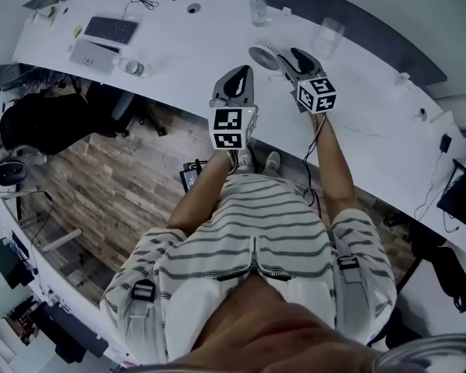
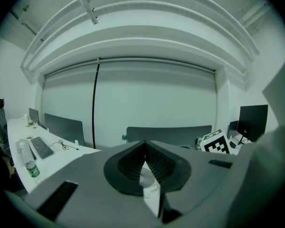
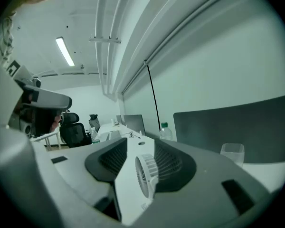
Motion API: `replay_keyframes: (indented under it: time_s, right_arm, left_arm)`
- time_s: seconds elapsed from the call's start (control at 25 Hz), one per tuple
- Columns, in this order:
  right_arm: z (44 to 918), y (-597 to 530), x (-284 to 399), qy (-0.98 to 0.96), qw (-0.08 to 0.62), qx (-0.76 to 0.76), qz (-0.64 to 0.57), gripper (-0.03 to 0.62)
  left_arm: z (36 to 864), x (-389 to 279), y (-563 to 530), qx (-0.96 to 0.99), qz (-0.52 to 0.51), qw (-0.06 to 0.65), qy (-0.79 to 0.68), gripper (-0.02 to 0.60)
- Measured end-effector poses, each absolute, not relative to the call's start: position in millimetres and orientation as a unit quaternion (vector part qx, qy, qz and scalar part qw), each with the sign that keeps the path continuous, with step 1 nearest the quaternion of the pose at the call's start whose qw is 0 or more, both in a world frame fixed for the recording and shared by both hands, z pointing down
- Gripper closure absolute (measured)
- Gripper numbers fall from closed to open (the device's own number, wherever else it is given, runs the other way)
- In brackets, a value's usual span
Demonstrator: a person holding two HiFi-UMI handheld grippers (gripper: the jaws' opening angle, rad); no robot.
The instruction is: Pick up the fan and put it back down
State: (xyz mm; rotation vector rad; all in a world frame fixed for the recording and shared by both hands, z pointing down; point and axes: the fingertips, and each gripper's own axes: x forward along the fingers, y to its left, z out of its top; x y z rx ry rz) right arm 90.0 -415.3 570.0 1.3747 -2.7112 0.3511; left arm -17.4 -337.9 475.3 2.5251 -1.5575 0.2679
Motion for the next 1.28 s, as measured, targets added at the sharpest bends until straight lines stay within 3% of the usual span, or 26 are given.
replay_keyframes:
  time_s: [0.08, 0.2, 0.4, 0.68, 1.28]
  right_arm:
    - [553.8, -409.1, 92.2, -0.875, 0.018, 0.47, 0.114, 0.518]
    - [528.2, -400.6, 91.8, -0.863, -0.018, 0.491, 0.117, 0.563]
    - [499.2, -389.6, 84.9, -0.852, -0.036, 0.509, 0.12, 0.582]
    - [489.5, -370.1, 73.7, -0.836, 0.003, 0.539, 0.102, 0.583]
    - [447.3, -324.7, 59.3, -0.825, 0.004, 0.56, 0.076, 0.583]
  left_arm:
    - [474.8, -15.2, -335.1, 0.846, 0.088, 0.081, -0.519, 0.572]
    - [472.8, -13.4, -331.1, 0.849, 0.085, 0.083, -0.515, 0.574]
    - [466.7, -12.1, -326.4, 0.851, 0.081, 0.076, -0.514, 0.573]
    - [456.9, -15.5, -326.7, 0.851, 0.067, 0.066, -0.517, 0.574]
    - [443.6, -15.1, -319.7, 0.856, 0.058, 0.054, -0.511, 0.574]
